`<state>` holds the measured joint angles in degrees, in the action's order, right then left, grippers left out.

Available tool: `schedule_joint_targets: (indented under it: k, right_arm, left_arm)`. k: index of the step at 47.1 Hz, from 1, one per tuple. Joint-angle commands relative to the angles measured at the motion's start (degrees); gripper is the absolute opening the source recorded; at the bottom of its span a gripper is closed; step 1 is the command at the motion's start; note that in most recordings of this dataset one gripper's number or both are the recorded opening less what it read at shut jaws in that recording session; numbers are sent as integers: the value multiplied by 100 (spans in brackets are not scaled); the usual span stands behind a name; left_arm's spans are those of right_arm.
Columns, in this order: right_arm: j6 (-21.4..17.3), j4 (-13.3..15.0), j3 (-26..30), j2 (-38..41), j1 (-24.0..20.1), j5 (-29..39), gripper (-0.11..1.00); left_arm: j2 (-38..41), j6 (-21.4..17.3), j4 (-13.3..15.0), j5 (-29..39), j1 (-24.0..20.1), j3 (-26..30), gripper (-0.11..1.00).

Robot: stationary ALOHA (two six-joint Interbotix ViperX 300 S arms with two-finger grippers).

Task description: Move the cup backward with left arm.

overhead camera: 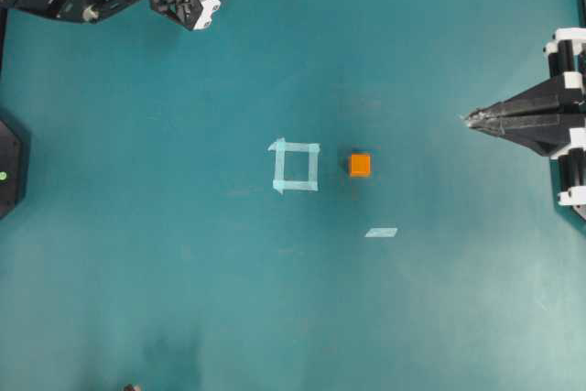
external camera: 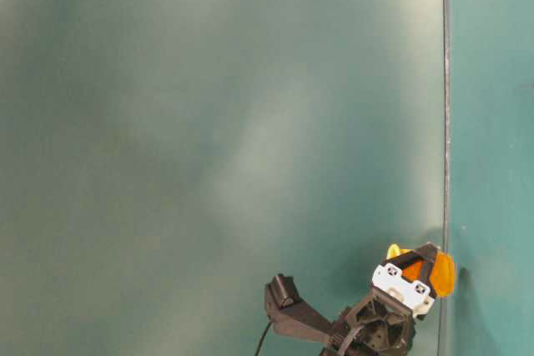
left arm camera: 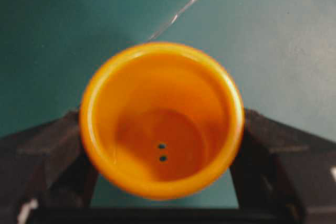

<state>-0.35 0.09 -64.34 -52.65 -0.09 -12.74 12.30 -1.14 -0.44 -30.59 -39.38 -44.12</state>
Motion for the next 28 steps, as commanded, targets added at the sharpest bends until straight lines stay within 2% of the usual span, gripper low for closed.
schedule_joint_targets:
  k: [1, 28]
  right_arm:
    - [0, -9, 202, 18, -9, -18, 0]
    - [-9, -9, 202, 18, -9, 26, 0]
  left_arm:
    - [-70, 0, -18, -26, -26, 97, 69]
    - [-70, 0, -18, -26, -26, 88, 69]
